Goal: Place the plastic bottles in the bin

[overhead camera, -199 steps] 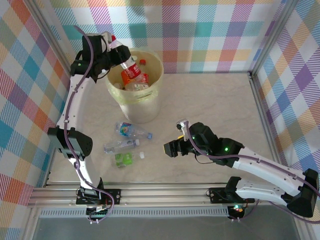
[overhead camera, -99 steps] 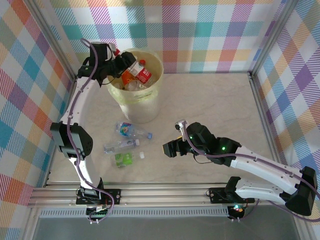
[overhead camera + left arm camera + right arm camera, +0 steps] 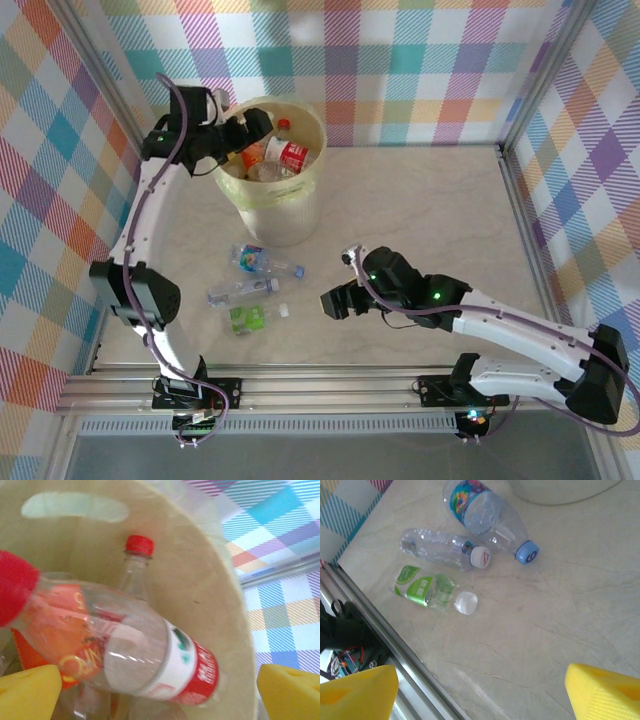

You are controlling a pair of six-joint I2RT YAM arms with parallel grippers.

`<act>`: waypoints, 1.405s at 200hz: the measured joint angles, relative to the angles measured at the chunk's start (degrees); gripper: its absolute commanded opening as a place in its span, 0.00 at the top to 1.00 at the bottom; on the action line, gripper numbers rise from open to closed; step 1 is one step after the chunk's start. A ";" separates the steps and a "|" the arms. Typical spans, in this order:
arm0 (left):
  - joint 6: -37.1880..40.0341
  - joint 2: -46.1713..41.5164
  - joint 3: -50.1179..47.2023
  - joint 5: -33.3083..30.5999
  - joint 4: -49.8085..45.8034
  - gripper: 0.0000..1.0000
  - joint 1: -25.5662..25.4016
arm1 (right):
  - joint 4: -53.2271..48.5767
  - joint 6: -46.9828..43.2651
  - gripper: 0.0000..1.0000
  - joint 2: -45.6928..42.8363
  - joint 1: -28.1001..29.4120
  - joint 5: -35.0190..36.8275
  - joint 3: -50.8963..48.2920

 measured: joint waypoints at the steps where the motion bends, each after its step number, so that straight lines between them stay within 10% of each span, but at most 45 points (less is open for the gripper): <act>1: 0.17 -0.17 0.00 0.09 -0.07 0.00 0.00 | 0.02 -0.11 0.14 0.13 0.02 -0.09 0.00; 80: 15.47 -30.86 -19.28 13.22 0.02 0.00 0.26 | 0.02 -11.67 0.26 17.64 5.22 -5.49 8.35; 152: 12.92 -52.22 -42.93 12.26 -2.40 0.00 0.26 | -3.37 -24.68 0.27 34.36 9.64 -3.34 22.16; 281: 2.21 -59.45 -51.12 9.55 -1.22 0.00 0.26 | -9.09 -40.61 0.31 55.17 11.82 2.82 39.71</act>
